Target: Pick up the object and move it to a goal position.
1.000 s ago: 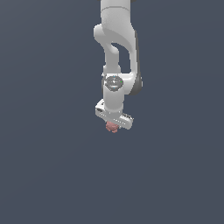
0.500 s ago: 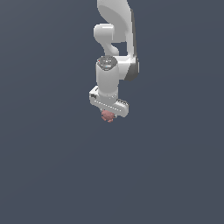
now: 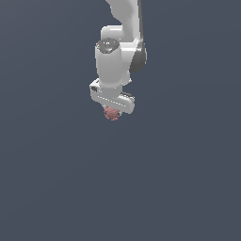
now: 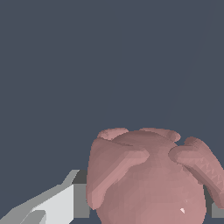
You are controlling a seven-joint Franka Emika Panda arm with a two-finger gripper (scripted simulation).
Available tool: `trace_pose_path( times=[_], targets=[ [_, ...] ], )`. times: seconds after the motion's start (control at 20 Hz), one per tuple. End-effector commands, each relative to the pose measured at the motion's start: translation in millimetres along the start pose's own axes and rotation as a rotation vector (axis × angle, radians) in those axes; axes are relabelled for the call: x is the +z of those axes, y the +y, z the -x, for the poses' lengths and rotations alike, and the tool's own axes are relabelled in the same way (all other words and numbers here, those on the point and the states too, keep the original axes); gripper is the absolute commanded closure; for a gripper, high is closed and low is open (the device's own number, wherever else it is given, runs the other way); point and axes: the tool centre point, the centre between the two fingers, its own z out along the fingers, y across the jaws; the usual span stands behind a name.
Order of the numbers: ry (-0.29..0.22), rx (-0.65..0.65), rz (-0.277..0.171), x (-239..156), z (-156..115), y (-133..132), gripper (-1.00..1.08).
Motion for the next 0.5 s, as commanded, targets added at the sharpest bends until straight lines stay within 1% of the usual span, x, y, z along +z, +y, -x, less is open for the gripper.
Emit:
trace_pose_path(
  times=[0.0,0.45],
  targets=[
    [-0.001,0.0,0.0,-7.9,2.1,4.4,1.08],
    [0.0,-0.001,0.001,-13.6,2.1,6.9,1.08]
  ],
)
